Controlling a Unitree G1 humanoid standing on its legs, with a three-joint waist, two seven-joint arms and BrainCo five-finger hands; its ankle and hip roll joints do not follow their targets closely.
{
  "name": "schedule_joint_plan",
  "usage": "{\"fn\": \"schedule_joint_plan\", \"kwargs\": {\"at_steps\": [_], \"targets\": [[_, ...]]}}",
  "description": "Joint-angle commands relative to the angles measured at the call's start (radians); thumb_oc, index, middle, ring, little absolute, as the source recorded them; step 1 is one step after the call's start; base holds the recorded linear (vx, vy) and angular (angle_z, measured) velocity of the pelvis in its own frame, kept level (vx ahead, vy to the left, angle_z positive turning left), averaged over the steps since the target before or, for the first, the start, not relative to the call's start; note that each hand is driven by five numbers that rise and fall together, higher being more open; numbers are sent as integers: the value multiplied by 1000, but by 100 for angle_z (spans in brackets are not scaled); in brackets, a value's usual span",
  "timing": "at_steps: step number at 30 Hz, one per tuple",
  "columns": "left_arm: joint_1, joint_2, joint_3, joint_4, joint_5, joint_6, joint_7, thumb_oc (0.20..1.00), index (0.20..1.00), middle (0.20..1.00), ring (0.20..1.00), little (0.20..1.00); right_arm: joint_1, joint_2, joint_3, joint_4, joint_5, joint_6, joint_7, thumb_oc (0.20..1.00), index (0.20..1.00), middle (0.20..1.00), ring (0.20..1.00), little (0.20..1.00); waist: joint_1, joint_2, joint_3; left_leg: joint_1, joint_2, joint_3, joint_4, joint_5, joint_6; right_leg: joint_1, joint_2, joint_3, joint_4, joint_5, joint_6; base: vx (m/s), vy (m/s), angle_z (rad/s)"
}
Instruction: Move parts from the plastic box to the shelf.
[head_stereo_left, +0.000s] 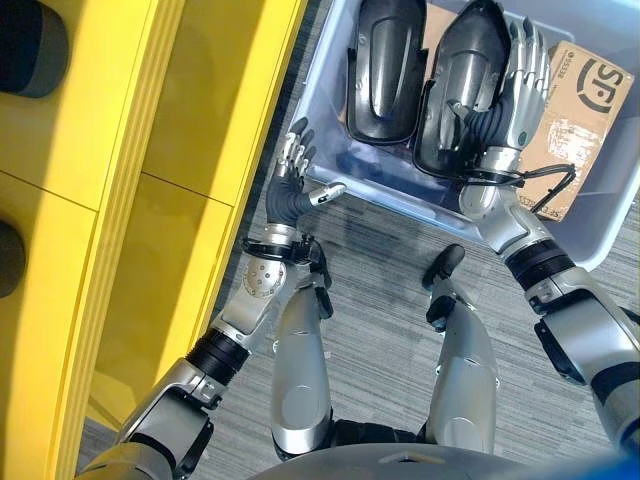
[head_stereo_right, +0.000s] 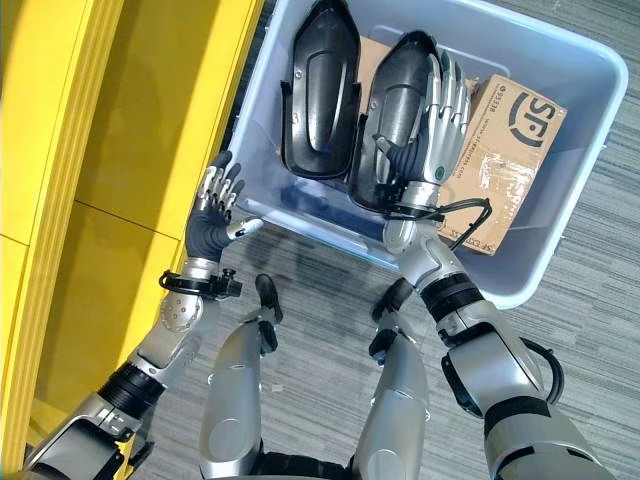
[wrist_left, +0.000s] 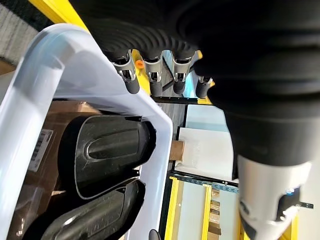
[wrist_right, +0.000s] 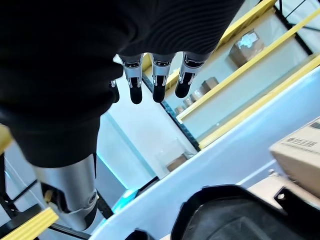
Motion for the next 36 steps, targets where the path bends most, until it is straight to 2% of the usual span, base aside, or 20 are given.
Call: {"fn": "schedule_joint_plan", "kwargs": {"at_steps": [1,4,7,9,17,20,22,25,27,31,34,36], "targets": [[32,5,-7,-110,21,-60,-9,1000,1000,1000,1000,1000,-5,-37,-12,-6,134,18,-4,1000,1000,1000,1000,1000,5,47,-26,-28,-7,-36,-39,4,-31,23,-50,-14,135,-151,133,78,2,0],[34,15,5,-122,-15,-45,-20,1000,1000,1000,1000,1000,-9,-27,-53,30,212,7,30,1000,1000,1000,1000,1000,10,49,-26,-37,-9,-42,-31,-1,-31,15,-58,-17,153,-157,135,28,2,1],[23,5,5,-122,-20,-27,-43,1000,1000,1000,1000,1000,-50,-11,-63,90,286,0,125,1000,1000,1000,1000,1000,24,55,-26,-57,-12,-49,-32,1,-31,1,-62,-24,170,-165,131,0,0,0],[16,3,6,-131,-30,-7,-48,1000,1000,1000,1000,1000,-69,-9,-65,110,357,-10,135,1000,1000,1000,1000,1000,31,54,-26,-68,-13,-52,-32,4,-31,-7,-66,-30,177,-166,131,7,-5,2],[9,5,8,-145,-25,22,-45,1000,1000,1000,1000,1000,-119,-18,-79,160,391,-5,197,1000,1000,1000,1000,1000,46,58,-26,-93,-18,-56,-43,17,-39,-23,-67,-44,185,-168,131,6,-1,5],[6,-1,3,-149,-20,18,-36,1000,1000,1000,1000,1000,-144,-20,-58,176,315,-8,142,1000,1000,1000,1000,1000,51,65,-26,-103,-18,-59,-40,18,-38,-32,-69,-45,188,-166,130,0,0,0],[4,0,-4,-151,-41,6,-28,1000,1000,1000,1000,1000,-165,-21,-59,163,229,-50,101,1000,1000,1000,1000,1000,54,70,-26,-107,-19,-59,-44,21,-38,-38,-74,-48,192,-163,133,0,0,0],[9,-8,0,-158,-66,-14,-48,1000,1000,1000,1000,1000,-173,-17,-62,125,195,-40,112,1000,1000,1000,1000,1000,59,74,-26,-109,-24,-62,-45,22,-37,-39,-77,-50,195,-164,135,0,0,0],[14,-13,-1,-166,-60,-13,-54,1000,1000,1000,1000,1000,-171,-11,-52,116,220,-8,105,1000,1000,1000,1000,1000,62,75,-26,-110,-24,-61,-45,23,-38,-37,-80,-52,194,-165,135,0,0,0],[7,-12,-9,-163,-58,-4,-47,1000,1000,1000,1000,1000,-159,-3,-64,150,342,55,22,1000,1000,1000,1000,1000,60,75,-26,-118,-23,-62,-41,22,-38,-45,-80,-51,202,-167,135,4,1,4],[0,-2,-12,-156,-23,-7,-37,1000,1000,1000,1000,1000,-139,4,-91,204,419,47,-15,1000,1000,1000,1000,1000,55,75,-26,-132,-21,-61,-42,23,-39,-56,-74,-47,202,-167,135,0,0,0],[-4,3,-10,-152,-18,-7,-41,1000,1000,1000,1000,1000,-127,7,-109,226,467,42,-1,1000,1000,1000,1000,1000,52,76,-26,-136,-23,-62,-44,23,-38,-63,-71,-41,203,-167,136,-3,-16,-1]]}}
